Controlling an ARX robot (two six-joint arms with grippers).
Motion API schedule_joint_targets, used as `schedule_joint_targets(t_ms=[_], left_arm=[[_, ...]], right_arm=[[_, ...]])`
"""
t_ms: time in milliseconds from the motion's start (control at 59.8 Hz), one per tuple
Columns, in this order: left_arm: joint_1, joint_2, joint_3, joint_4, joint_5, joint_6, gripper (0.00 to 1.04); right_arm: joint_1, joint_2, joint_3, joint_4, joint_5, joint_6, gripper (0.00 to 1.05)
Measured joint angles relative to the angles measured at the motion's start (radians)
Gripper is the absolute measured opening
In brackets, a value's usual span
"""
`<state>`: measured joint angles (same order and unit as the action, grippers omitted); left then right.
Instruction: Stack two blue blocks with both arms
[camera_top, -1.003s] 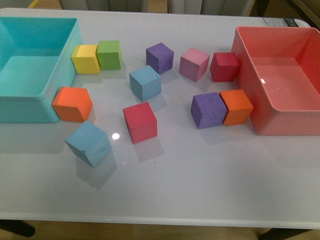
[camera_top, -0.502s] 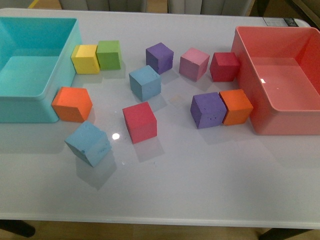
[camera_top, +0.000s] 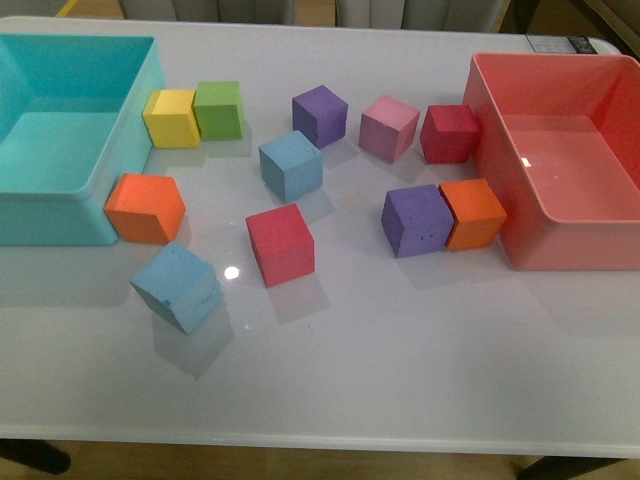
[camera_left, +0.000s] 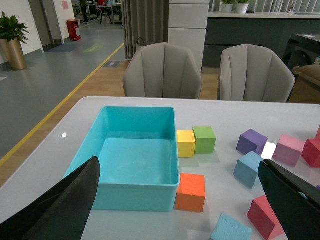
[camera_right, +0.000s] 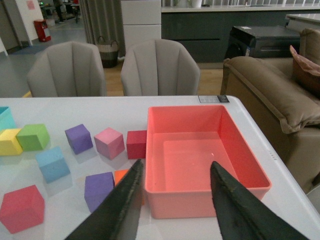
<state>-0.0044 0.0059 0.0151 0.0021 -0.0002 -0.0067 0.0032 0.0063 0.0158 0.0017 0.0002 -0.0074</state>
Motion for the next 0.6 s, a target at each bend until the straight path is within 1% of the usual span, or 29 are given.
schedule_joint_targets(t_ms=[33,84,100,134,167,201,217,301,334,401,468,602], left_arm=[[-0.002,0.011,0.005,-0.017,-0.012,-0.003,0.96],[-0.047,0.138,0.099,-0.235,-0.093,-0.031,0.96],[-0.056,0.171,0.119,-0.269,-0.106,-0.035,0.96],[-0.093,0.309,0.194,-0.369,-0.129,-0.048,0.96],[-0.124,0.399,0.232,-0.383,-0.135,-0.053,0.96],[-0.168,0.511,0.275,-0.362,-0.143,-0.059,0.96],[-0.179,0.537,0.284,-0.352,-0.143,-0.062,0.96],[-0.254,0.747,0.355,-0.244,-0.154,-0.083,0.96],[-0.275,0.812,0.372,-0.209,-0.158,-0.093,0.96],[-0.32,0.958,0.404,-0.136,-0.166,-0.137,0.96],[-0.358,1.1,0.428,-0.076,-0.186,-0.187,0.96],[-0.414,1.349,0.477,0.005,-0.21,-0.288,0.96]], right_arm=[[0.0,0.0,0.0,0.0,0.0,0.0,0.46],[0.0,0.0,0.0,0.0,0.0,0.0,0.57],[0.0,0.0,0.0,0.0,0.001,0.0,0.58],[0.0,-0.001,0.0,0.0,0.002,0.0,0.65],[0.0,-0.002,0.0,0.0,0.001,0.0,0.71],[0.0,-0.002,0.0,0.0,0.0,0.0,0.78],[0.0,-0.002,0.0,0.0,0.0,0.0,0.79],[0.0,-0.002,0.0,0.0,0.0,0.0,0.94],[0.0,-0.002,0.0,0.0,0.0,0.001,0.97],[0.0,-0.002,0.0,0.0,0.0,0.001,0.95],[0.0,-0.002,0.0,0.0,0.0,0.001,0.96],[0.0,-0.002,0.0,0.0,0.0,0.001,0.96]])
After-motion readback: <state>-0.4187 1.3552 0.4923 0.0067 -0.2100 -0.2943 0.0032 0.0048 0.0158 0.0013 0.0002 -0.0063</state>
